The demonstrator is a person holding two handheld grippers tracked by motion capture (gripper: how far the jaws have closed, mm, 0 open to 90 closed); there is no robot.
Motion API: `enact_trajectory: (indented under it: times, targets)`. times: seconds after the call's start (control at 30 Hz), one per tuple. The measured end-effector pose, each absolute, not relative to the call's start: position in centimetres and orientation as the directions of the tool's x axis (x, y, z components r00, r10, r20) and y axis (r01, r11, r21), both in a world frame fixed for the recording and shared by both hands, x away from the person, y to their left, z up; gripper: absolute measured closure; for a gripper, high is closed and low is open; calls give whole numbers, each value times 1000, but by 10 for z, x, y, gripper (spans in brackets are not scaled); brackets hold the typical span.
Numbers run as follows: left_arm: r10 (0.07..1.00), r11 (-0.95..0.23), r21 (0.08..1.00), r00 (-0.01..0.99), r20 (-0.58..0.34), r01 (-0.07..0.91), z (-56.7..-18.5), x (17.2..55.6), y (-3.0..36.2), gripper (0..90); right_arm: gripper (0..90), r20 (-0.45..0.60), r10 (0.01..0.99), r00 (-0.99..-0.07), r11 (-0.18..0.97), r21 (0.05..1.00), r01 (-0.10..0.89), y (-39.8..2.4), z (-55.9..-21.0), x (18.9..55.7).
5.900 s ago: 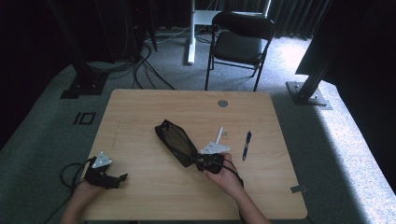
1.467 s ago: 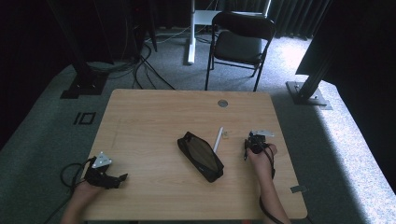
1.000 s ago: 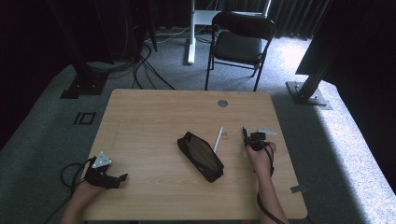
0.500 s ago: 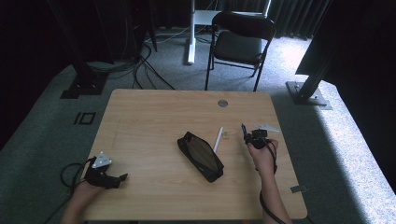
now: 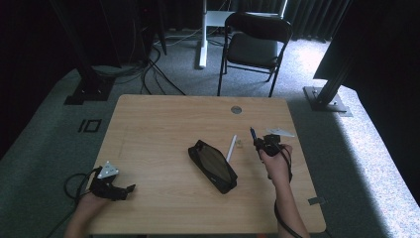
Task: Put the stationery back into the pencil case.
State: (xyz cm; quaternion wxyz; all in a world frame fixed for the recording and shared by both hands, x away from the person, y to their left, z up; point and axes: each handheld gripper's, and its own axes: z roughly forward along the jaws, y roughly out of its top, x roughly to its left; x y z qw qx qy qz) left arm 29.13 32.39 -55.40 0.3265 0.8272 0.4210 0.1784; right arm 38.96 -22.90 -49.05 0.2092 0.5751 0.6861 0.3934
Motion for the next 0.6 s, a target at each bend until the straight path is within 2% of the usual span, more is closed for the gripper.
enact_trajectory:
  times: [0.6]
  targets:
    - [813, -432, 690, 581, 20, 580, -554, 291, 324, 16, 794, 155, 895, -419, 117, 824, 554, -176, -451, 373]
